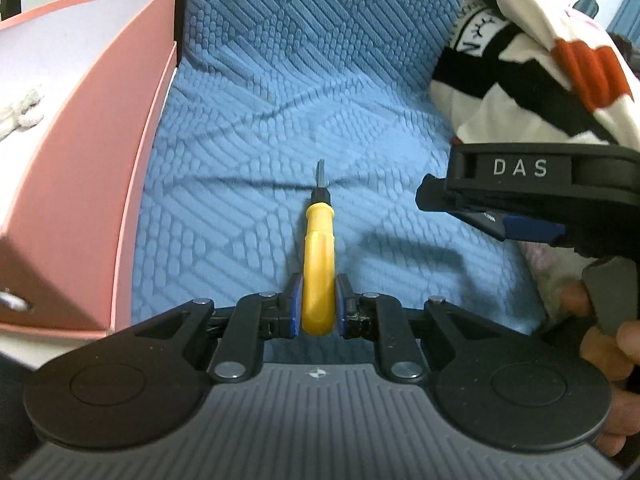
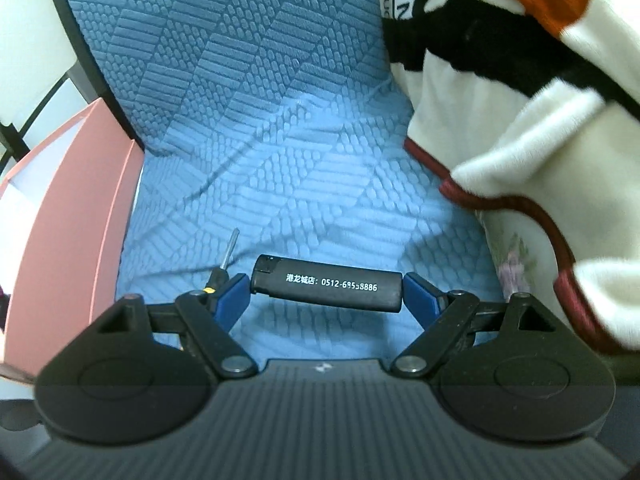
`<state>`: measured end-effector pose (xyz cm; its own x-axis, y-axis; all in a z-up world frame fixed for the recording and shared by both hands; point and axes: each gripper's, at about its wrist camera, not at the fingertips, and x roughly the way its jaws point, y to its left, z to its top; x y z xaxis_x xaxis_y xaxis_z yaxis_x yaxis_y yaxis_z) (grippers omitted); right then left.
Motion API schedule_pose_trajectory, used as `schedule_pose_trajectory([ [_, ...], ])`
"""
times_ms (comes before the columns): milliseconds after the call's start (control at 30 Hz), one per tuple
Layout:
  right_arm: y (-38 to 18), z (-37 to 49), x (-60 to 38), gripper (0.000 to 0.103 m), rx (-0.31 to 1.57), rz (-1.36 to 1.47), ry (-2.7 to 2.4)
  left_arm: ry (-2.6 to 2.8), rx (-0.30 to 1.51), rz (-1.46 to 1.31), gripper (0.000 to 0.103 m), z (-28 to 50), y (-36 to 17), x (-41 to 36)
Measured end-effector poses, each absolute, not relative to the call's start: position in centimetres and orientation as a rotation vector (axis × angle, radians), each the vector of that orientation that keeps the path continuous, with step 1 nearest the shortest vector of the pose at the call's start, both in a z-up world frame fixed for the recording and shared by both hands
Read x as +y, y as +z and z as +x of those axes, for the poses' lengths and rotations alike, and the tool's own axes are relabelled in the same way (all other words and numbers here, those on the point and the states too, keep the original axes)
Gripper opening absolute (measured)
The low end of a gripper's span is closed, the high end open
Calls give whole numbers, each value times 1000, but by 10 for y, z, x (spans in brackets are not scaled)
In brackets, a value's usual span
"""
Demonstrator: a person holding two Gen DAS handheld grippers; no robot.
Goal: Organize rigid objects
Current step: 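Lift the screwdriver with the left gripper while the right gripper lifts the black lighter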
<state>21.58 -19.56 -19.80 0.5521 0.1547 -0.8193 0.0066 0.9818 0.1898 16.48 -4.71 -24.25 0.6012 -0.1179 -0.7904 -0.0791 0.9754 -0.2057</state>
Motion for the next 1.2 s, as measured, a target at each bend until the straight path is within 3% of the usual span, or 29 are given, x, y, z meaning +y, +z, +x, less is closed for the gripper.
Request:
schedule_pose_trajectory([
  [433,-222,208,-197,86,990,144,43,-36,955,-223,21,171,-250,-49],
  [567,-228,210,-195,86,1005,149,44,-24,950,-185,28,181,-251,-51],
  [1200,-234,224,-201,86,1026,235,34,24,907,-143,28,207,-259,-63],
])
